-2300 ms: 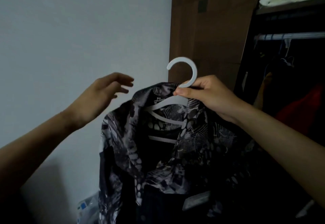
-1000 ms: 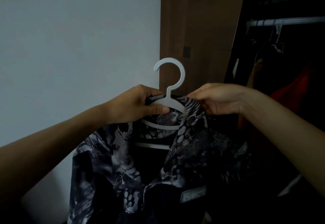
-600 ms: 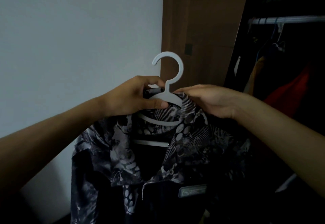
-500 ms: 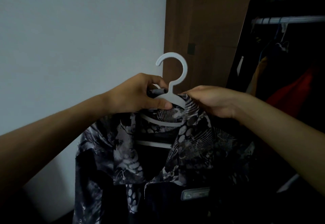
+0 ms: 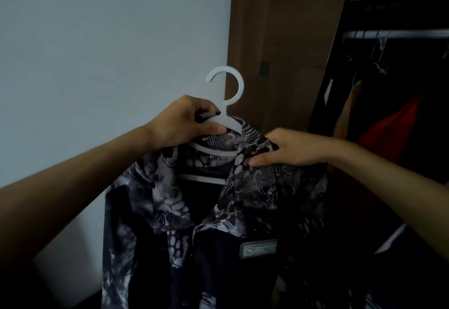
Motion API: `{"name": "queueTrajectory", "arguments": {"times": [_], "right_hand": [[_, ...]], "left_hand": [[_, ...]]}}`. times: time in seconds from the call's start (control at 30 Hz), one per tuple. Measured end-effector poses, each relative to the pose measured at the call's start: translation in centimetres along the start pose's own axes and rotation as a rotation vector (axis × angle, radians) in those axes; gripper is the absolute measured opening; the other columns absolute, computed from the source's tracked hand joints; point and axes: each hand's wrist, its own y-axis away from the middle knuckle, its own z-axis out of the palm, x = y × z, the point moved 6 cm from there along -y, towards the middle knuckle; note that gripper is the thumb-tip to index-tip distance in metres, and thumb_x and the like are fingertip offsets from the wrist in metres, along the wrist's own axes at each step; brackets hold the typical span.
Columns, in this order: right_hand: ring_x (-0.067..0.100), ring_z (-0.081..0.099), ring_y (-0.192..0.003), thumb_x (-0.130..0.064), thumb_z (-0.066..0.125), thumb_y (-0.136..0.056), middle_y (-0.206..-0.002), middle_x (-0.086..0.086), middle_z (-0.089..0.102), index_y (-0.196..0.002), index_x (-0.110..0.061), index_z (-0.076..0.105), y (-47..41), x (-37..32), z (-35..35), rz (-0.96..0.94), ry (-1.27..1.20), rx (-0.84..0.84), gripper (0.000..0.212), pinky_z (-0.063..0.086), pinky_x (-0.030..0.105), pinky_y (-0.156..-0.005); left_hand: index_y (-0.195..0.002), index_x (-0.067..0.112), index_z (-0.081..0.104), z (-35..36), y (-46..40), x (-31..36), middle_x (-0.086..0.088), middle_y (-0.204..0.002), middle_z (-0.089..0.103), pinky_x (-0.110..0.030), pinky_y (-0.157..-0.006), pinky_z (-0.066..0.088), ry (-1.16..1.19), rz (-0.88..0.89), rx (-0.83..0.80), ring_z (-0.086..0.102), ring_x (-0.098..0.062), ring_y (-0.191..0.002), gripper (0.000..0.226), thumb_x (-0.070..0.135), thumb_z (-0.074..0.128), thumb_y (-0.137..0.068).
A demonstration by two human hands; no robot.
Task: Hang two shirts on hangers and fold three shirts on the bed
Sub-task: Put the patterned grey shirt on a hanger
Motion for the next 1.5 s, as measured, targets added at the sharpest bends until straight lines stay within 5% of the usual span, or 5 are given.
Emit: {"name": "queueTrajectory", "arguments": {"times": [0.33,0.7,1.03,1.23,1.5], "right_hand": [[0.022,0.076,-0.091,-0.036,0.074,-0.078,-0.101,0.010,0.078,-0.094,-0.008,0.078,10.2,1.6,-3.9,0.435,-0.594,0.372,0.033,0.060,0.033,-0.087],[0.020,0.076,-0.092,-0.039,0.064,-0.090,-0.103,0.006,0.078,-0.098,-0.014,0.078,23.2,3.9,-0.6,0.644,-0.968,0.903,0.030,0.059,0.023,-0.069],[0.023,0.076,-0.091,-0.045,0.074,-0.081,-0.098,0.002,0.079,-0.101,-0.015,0.079,22.0,8.3,-5.6,0.601,-0.824,1.213,0.037,0.056,0.038,-0.089],[0.010,0.072,-0.060,-0.038,0.065,-0.095,-0.077,-0.004,0.077,-0.092,-0.014,0.071,15.3,15.2,-15.5,0.535,-0.801,1.310,0.024,0.053,0.016,-0.049],[0.032,0.068,-0.102,-0.022,0.060,-0.099,-0.125,0.019,0.066,-0.133,0.003,0.057,4.0,29.1,-26.3,0.579,-0.878,1.230,0.042,0.055,0.029,-0.075]], "left_hand": [[-0.108,0.032,0.071,-0.6,-2.7,-2.6,0.013,-0.107,0.076,-0.032,-0.095,0.052,0.079,-0.080,-0.081,0.070,-0.005,-0.102,0.059,0.082,0.049,-0.085],[-0.110,0.030,0.069,12.0,-11.4,5.4,0.008,-0.106,0.073,-0.028,-0.088,0.052,0.138,0.119,-0.275,0.067,-0.011,-0.099,0.109,0.110,0.028,-0.048],[-0.106,0.010,0.070,19.0,-22.3,10.4,-0.016,-0.097,0.073,-0.048,-0.077,0.055,0.148,0.181,-0.231,0.070,-0.032,-0.088,0.063,0.065,0.041,-0.096],[-0.092,0.009,0.065,18.8,-28.1,8.8,-0.019,-0.082,0.065,-0.044,-0.068,0.046,0.209,0.165,-0.117,0.064,-0.034,-0.076,0.052,0.053,0.040,-0.104],[-0.096,0.012,0.069,22.5,-34.8,7.4,-0.002,-0.087,0.073,-0.036,-0.081,0.051,0.212,0.077,-0.070,0.069,-0.017,-0.085,0.052,0.054,0.040,-0.102]]}}
